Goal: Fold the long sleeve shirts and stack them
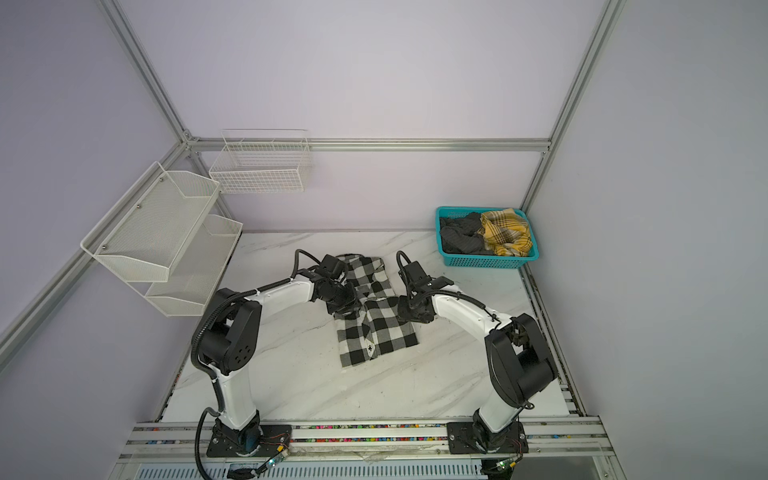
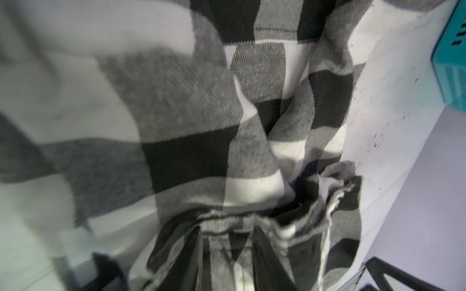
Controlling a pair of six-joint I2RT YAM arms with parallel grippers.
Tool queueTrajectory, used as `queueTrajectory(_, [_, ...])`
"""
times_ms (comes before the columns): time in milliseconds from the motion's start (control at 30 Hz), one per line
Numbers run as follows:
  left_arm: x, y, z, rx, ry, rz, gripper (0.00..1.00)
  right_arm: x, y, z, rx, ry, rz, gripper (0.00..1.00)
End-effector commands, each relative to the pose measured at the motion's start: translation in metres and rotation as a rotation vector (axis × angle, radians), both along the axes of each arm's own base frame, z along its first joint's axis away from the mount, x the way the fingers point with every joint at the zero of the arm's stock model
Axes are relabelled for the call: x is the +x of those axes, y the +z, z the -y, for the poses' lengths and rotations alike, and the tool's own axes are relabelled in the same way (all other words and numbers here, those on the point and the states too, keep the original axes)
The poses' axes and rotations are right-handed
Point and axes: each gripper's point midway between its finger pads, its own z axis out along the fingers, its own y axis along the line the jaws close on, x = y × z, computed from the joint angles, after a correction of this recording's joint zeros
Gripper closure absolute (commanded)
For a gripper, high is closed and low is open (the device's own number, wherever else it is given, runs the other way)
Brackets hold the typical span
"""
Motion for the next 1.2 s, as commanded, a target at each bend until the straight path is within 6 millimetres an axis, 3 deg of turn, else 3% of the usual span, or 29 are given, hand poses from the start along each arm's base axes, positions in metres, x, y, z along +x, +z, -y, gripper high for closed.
queueTrajectory(0, [-0.002,0.057,-0.014,0.012,-0.001,0.136,0.55,-0.016,-0.019,0.01,-0.04,0.042,-0.047,0.48])
queueTrajectory(100, [-0.015,0.088,-0.029,0.038,0.013,0.17,0.47,-0.021,-0.027,0.013,-0.045,0.046,-0.055,0.43])
queueTrajectory(200, [-0.047,0.093,-0.045,0.042,0.025,0.151,0.43,-0.024,-0.033,0.016,-0.048,0.047,-0.061,0.39])
queueTrajectory(333, [-0.114,0.069,-0.058,-0.015,0.042,0.052,0.4,-0.031,-0.033,0.015,-0.027,0.052,-0.065,0.33])
queueTrajectory(433, [-0.163,0.043,-0.065,-0.037,0.068,-0.032,0.39,-0.038,-0.039,0.011,0.009,0.057,-0.09,0.37])
queueTrajectory(567, [-0.199,0.022,-0.073,-0.083,0.131,-0.087,0.35,-0.048,-0.054,-0.004,0.067,0.06,-0.135,0.43])
queueTrajectory(733, [-0.206,0.01,-0.064,-0.192,0.194,-0.104,0.32,-0.057,-0.058,-0.011,0.109,0.03,-0.159,0.47])
queueTrajectory(1000, [-0.191,-0.014,-0.05,-0.201,0.224,-0.122,0.34,-0.07,-0.057,-0.017,0.151,0.01,-0.187,0.51])
queueTrajectory(1167, [-0.198,-0.039,-0.055,-0.161,0.269,-0.195,0.44,-0.071,-0.054,-0.016,0.15,0.004,-0.183,0.52])
